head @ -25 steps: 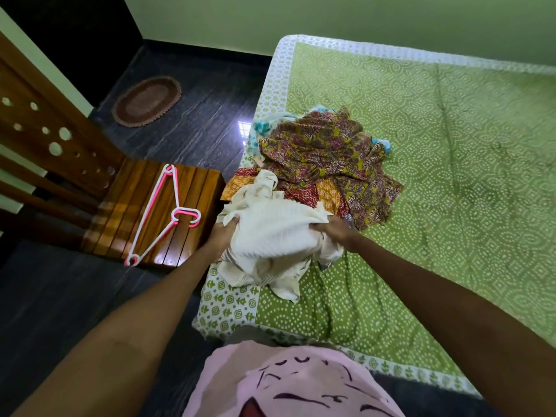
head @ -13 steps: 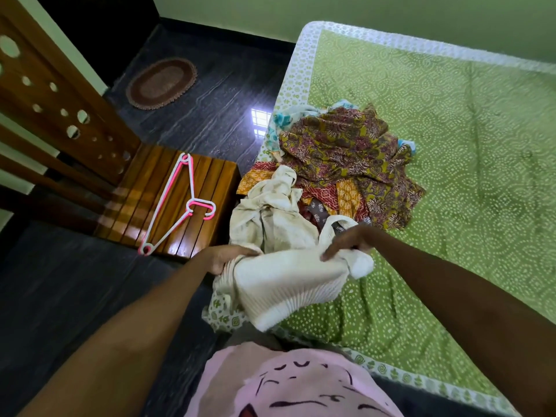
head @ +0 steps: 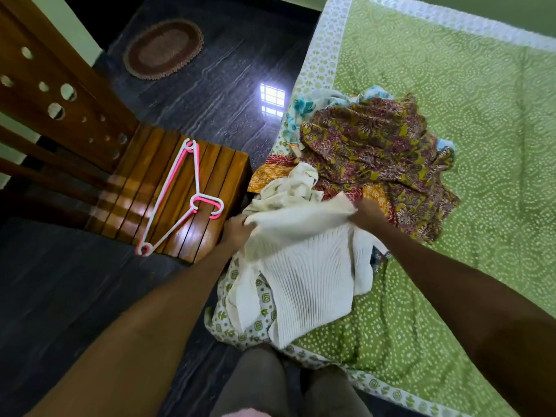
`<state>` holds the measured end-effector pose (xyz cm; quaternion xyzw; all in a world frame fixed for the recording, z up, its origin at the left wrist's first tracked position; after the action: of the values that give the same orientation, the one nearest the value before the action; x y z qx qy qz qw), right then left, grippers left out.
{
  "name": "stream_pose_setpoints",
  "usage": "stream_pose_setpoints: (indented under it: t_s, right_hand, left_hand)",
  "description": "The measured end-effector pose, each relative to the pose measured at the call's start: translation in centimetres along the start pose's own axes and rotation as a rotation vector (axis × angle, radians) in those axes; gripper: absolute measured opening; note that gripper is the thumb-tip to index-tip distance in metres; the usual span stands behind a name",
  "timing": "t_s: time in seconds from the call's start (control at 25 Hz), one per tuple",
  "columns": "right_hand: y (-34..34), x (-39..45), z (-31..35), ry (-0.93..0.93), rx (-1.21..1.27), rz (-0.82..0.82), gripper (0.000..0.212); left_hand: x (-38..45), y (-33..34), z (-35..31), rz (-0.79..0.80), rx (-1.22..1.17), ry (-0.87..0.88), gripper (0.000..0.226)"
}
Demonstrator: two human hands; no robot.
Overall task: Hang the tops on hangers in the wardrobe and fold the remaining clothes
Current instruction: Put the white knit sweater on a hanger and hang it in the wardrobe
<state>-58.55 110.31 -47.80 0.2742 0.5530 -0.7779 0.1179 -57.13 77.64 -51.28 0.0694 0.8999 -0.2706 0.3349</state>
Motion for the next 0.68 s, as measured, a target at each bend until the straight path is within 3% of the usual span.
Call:
stream_pose_setpoints:
  t_s: [0.04,0.12,0.24,0.4,0.48,0.56,0.68]
  right_hand:
    - [-1.0,0.6,0.5,0.054,0.014,-0.169,0.034]
    - [0.4,2.0,4.2,-0.010,0.064,-0.270,0.038]
    - [6.9,3.6,14.0,-0.281,0.192,-0.069,0.021]
    - [14.2,7.1,26.4,-0.478,0.201,0.100,0.015]
    - [16.7,9.1,30.7,-0.500,0.134,0.109,0.013]
    - [18.6,11.1,32.9,-0.469,0.060,0.107,0.031]
    - [20.8,13.5,33.7,-0.409,-0.086,0.149,0.049]
  left_hand:
    - [1.1,-0.7,-0.4,-0.059,-0.047,-0.031,0.028]
    - [3.1,-1.1,0.2,-0.058,-0.119,-0.098,0.048]
    - [4.6,-2.1,3.0,-0.036,-0.125,-0.086,0.054]
    - [7.2,-8.4,9.2,-0.235,-0.171,-0.083,0.032]
    - [8.7,-12.1,12.8,-0.357,-0.075,-0.162,0.046]
    - [10.1,-15.3,16.4,-0.438,0.088,-0.264,0.063]
    - [12.5,-18.1,20.4,-0.452,0.207,-0.368,0.064]
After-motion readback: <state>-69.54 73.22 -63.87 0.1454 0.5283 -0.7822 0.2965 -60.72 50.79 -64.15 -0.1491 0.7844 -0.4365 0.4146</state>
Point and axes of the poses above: each hand's wrist, its own x-axis towards the middle knuckle, its own y-axis out of the palm, z = x × y, the point moved 9 cm from there along x, towards the middle knuckle, and after that the axes turned 6 degrees about -y, right-handed, at the moved point
